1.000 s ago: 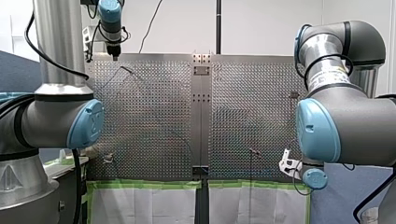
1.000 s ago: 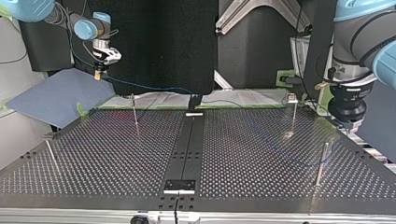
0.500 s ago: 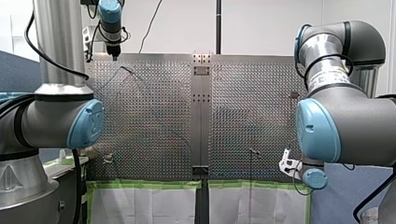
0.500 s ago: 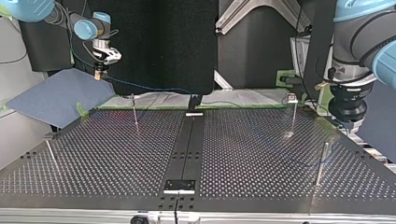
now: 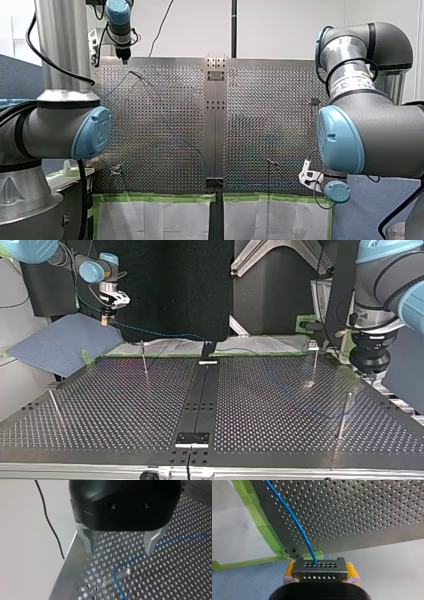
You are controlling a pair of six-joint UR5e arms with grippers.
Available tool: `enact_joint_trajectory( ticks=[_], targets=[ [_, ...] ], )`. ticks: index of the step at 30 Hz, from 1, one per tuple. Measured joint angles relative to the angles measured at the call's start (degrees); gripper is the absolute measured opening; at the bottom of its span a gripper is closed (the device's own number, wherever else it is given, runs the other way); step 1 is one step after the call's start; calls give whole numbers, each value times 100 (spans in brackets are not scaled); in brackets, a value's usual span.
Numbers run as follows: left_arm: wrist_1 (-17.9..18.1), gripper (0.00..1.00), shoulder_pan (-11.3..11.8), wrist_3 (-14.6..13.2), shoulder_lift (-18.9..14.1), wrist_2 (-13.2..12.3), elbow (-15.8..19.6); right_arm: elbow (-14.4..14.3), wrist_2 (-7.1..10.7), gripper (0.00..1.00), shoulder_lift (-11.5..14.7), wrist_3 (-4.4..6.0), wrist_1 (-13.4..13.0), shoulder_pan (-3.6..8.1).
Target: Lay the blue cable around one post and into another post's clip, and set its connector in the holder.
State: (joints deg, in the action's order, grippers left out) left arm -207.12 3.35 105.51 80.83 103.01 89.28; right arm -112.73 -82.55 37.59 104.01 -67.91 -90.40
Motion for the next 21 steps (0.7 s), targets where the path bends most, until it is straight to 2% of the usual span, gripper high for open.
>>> enact_joint_trajectory(
  ticks=[12,21],
  targets=[
    [591,100,-337,-78,-294,-582,432,0,-50,0,6,-41,27,0],
    [1031,100,-770,-33,-45,-1011,875,0,-52,0,7,-51,31,0]
  ],
)
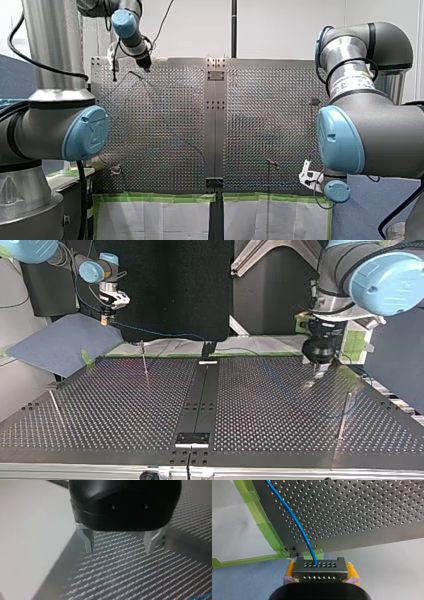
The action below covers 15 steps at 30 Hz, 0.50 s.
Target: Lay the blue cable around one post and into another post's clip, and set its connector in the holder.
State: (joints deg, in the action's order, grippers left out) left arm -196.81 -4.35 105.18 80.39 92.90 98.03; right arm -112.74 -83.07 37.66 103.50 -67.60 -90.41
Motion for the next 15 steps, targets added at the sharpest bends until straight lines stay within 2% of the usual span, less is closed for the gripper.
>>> enact_joint_trajectory(
  ticks=[3,9,15],
  targets=[
    [153,100,-151,-23,147,-4,151,-1,0,0,0,-33,1,0],
    [467,100,-464,-72,459,235,464,0,1,0,2,-122,9,0],
    [759,100,-759,-99,754,527,758,1,8,0,11,-142,10,0]
  ],
)
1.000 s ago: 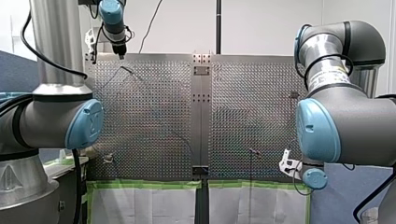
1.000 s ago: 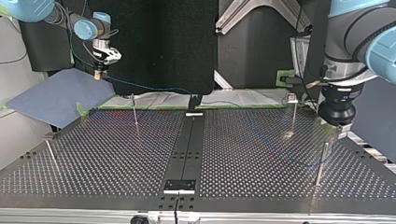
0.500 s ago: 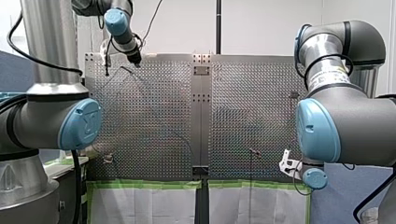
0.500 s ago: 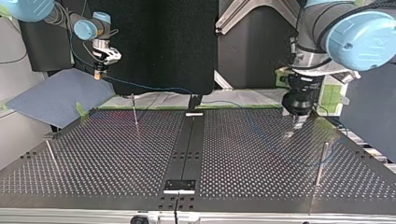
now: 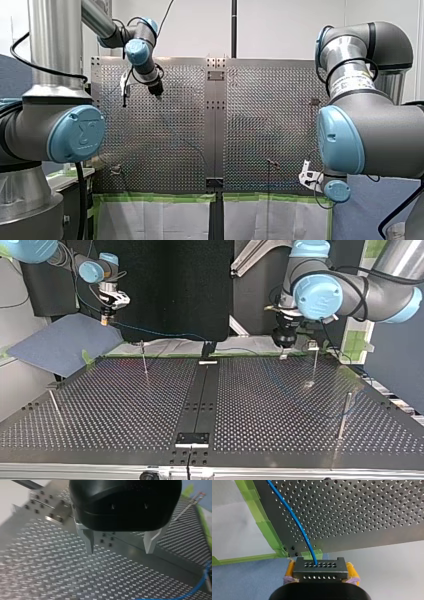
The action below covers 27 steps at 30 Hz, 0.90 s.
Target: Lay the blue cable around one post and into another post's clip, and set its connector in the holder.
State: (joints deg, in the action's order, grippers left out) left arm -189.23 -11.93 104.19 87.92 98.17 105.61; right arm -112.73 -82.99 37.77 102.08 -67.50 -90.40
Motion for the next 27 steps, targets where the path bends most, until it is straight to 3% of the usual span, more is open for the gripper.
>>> enact_joint_trajectory(
  ticks=[8,13,27],
  targets=[
    [433,100,-430,-330,430,371,250,0,4,0,6,-2,7,0],
    [697,100,-697,-563,697,340,279,0,8,0,7,-2,8,0],
    [1431,100,-1432,-555,1432,-49,355,0,10,0,15,-2,42,-2]
  ],
)
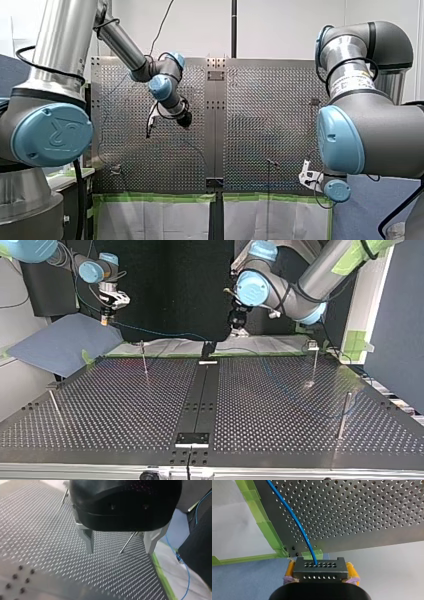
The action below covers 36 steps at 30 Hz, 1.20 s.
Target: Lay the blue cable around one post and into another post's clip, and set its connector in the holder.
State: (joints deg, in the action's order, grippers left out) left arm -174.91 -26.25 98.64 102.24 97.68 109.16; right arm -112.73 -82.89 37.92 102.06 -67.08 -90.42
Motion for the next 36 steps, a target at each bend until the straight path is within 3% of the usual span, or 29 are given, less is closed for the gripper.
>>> enact_joint_trajectory(
  ticks=[20,25,36],
  targets=[
    [939,100,-908,-128,938,-105,234,1,-2,0,1,0,24,-6],
    [1171,100,-913,-127,1126,-60,235,1,2,0,1,0,21,-7],
    [1712,100,-689,81,1172,134,233,0,9,0,1,0,19,-10]
  ],
)
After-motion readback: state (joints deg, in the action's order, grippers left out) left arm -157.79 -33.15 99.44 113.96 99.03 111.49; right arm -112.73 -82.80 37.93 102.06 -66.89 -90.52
